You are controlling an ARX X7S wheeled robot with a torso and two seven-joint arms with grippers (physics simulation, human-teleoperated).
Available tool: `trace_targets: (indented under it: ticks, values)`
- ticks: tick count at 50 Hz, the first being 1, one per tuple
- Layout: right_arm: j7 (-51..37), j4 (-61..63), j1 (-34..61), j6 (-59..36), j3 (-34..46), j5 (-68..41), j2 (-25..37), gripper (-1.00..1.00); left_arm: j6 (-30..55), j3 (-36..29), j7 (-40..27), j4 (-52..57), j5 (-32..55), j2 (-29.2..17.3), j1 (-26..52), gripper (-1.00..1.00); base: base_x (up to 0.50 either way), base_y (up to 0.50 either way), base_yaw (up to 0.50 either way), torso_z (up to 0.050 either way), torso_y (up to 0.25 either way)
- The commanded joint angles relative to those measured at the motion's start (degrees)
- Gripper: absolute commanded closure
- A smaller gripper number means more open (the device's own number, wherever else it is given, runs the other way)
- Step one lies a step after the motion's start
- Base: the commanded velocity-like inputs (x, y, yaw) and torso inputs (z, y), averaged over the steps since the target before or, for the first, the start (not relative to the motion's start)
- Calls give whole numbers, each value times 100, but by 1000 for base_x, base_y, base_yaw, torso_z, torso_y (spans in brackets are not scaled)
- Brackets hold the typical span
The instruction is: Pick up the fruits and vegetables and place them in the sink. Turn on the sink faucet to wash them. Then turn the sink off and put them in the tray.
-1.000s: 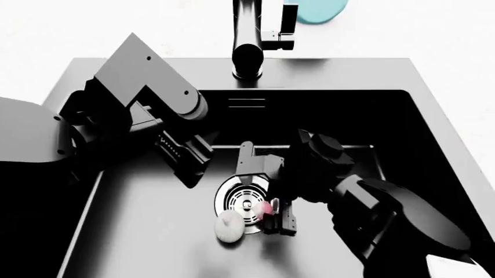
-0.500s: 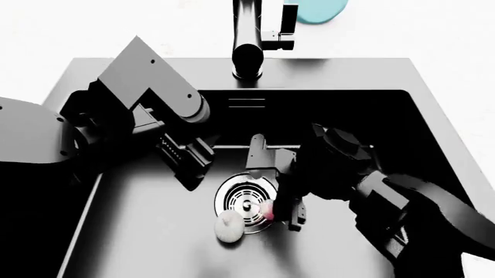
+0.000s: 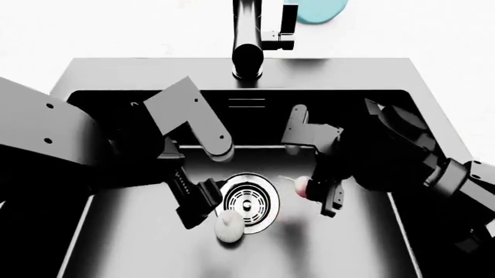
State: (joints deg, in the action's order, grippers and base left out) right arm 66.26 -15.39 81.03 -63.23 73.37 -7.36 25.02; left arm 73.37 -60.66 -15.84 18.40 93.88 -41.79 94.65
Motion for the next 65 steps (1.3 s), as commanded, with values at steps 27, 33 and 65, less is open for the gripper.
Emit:
trace_targets:
  ticks: [27, 33, 65]
  values:
    - [-233, 468, 280, -448, -194, 18, 199, 100, -747, -1612, 4064, -749, -2953, 784, 46, -100, 0, 0, 0, 0, 0]
    - [-275, 433, 276, -449, -201, 26, 190, 100, -939, -1883, 4369, -1138, -3261, 1041, -79, -100, 0, 0, 0, 0, 0]
    - [-412, 446, 192, -512, -233, -15, 222, 100, -1437, -2883, 5552, -2848, -4130, 2020, -398, -100, 0, 0, 0, 0, 0]
